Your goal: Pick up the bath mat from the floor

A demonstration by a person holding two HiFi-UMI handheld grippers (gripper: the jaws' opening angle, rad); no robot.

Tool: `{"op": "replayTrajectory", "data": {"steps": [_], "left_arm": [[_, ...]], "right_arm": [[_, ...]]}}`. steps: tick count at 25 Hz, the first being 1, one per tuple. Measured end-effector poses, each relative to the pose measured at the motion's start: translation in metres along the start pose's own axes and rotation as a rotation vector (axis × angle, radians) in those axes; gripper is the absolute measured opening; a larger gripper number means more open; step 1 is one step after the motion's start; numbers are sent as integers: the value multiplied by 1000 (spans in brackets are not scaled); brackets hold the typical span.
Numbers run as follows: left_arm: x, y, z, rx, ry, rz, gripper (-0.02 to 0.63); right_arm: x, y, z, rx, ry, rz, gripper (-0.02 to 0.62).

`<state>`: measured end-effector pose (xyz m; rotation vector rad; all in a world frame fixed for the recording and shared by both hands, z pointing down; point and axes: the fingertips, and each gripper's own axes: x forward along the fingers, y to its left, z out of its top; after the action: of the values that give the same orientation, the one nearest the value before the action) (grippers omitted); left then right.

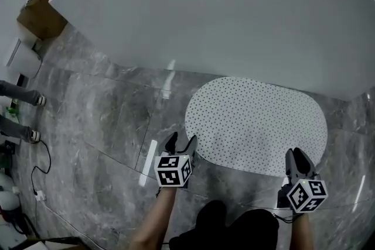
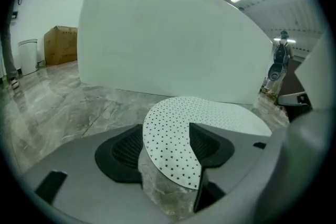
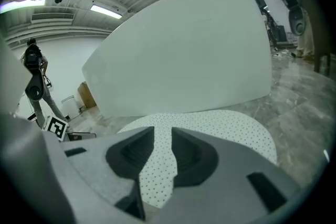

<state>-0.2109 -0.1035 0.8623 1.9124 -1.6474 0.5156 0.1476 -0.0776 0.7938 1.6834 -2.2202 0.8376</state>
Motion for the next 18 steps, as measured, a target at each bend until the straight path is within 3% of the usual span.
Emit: {"op": "replayTrajectory", "data": {"steps": [7,18], "left_arm": [[54,13,0,-4,46,-2,288],[123,24,-30,-17,258,32,331]], "right_arm": [[22,-13,-16,40,11,-28,104],[20,-29,-32,91,33,-68,104]]}}
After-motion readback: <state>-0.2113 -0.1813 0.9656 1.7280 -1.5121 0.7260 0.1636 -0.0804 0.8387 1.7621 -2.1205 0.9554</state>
